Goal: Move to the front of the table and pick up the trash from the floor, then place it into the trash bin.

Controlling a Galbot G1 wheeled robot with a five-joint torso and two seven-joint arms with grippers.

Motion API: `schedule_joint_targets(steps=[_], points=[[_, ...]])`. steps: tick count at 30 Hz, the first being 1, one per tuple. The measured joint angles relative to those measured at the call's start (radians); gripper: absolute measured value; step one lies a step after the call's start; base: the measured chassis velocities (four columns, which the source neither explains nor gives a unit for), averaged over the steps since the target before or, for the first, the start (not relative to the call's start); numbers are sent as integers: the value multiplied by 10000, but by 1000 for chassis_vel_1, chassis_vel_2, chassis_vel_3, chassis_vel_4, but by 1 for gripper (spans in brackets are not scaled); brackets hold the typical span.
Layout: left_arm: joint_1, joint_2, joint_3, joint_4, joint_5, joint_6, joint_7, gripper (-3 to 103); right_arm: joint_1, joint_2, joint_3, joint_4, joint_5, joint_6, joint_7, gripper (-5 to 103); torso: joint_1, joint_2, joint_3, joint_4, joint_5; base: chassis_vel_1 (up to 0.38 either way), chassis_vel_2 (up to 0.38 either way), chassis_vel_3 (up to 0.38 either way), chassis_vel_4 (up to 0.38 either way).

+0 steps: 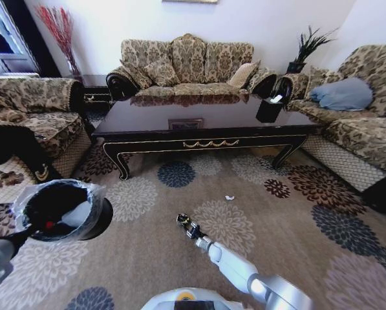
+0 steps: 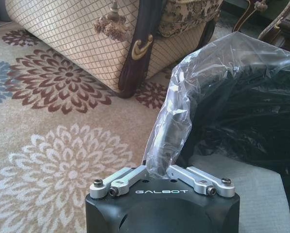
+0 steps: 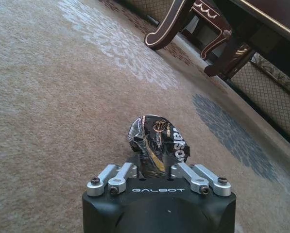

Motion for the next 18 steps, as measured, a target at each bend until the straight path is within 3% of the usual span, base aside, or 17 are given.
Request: schedule_joint_targets(steps=[3,7,13,18], points=[[3,-4,2,-7,2,-10,0,0,-14,20,17,-20,1,-8,-1,20,0,0,0,-1,0,0,0,0,0],[21,-33,2,-45,6,-21,0,0,-41,42,45,-9,-5,-30,0,5,0,0,0,0,0,0,0,0,0],[25,-71,20,-89,21,-29,-8,0,-125,-25,90,195,22,-34,0,1,0,0,0,0,1,0,0,0,0],[44,-244,206,-212,103,-30,-23,0,-292,-546,161,1206,317,-29,-53,1,0,0,0,0,3,0,0,0,0]])
